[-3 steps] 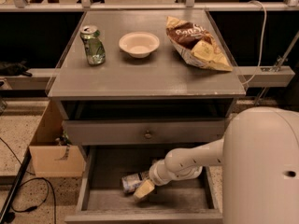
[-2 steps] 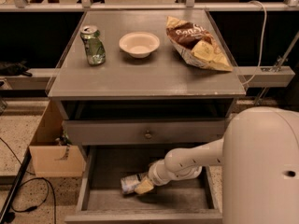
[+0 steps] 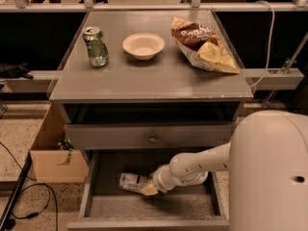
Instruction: Pick blue plastic bottle from middle drawer and place on counter
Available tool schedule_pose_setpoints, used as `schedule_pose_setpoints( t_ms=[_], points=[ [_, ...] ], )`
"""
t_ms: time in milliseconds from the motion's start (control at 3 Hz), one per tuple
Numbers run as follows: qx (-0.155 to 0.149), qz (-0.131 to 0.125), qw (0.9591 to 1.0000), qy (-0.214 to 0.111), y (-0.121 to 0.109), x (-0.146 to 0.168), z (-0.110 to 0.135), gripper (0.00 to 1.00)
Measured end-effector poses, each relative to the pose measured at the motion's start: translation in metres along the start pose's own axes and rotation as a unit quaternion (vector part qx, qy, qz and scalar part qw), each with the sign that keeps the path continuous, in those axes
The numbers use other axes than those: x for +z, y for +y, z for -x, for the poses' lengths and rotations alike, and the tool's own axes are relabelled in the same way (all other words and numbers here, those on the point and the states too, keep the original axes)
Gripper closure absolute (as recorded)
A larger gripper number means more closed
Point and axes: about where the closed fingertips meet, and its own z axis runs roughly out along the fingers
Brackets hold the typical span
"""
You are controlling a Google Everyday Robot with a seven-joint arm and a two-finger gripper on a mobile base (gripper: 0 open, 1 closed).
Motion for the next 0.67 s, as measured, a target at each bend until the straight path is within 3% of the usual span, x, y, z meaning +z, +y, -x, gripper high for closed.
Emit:
schedule_pose_setpoints(
  t_ms=[333,667],
  points=[
    [0.000,0.000,1.0000,0.000,0.0000,0.0000,0.0000,0.94],
    [0.000,0.000,1.0000,0.000,0.0001,0.0001,0.0000,1.00]
  ],
)
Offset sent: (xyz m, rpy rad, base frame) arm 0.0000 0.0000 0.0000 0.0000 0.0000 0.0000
